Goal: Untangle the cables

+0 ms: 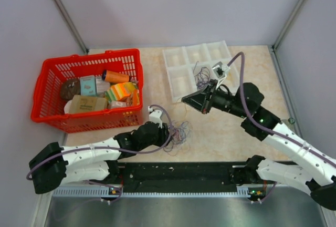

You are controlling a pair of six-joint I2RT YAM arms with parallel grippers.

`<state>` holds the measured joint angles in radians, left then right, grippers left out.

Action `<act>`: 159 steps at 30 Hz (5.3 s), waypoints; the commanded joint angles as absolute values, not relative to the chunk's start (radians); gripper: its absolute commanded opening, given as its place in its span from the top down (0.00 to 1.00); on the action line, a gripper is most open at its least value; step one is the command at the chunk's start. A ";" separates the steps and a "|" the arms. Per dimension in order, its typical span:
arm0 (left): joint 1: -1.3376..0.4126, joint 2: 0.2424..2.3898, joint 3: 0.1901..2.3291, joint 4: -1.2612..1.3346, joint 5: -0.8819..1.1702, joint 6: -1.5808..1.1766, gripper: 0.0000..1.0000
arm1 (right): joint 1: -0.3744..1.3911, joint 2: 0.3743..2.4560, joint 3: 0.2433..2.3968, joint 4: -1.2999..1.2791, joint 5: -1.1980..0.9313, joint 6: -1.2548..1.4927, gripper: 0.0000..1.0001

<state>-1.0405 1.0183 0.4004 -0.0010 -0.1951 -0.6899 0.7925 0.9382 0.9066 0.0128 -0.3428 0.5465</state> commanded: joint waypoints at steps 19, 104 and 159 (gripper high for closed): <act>-1.029 1.264 0.341 0.186 -0.339 -0.793 0.79 | 0.811 1.138 2.150 -0.492 0.020 0.327 1.00; -1.032 0.882 0.511 -0.054 -0.199 -0.629 0.59 | 0.612 1.327 0.726 -0.638 0.379 0.880 0.38; -1.029 0.874 0.592 -0.133 -0.276 -0.653 0.50 | 0.238 1.624 1.699 -0.167 0.160 0.241 1.00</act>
<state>-1.0336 0.8925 0.5537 -0.1440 -0.2523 -0.6754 0.2653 1.5669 1.5955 -0.2329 0.2234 0.2848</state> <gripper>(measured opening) 0.493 0.003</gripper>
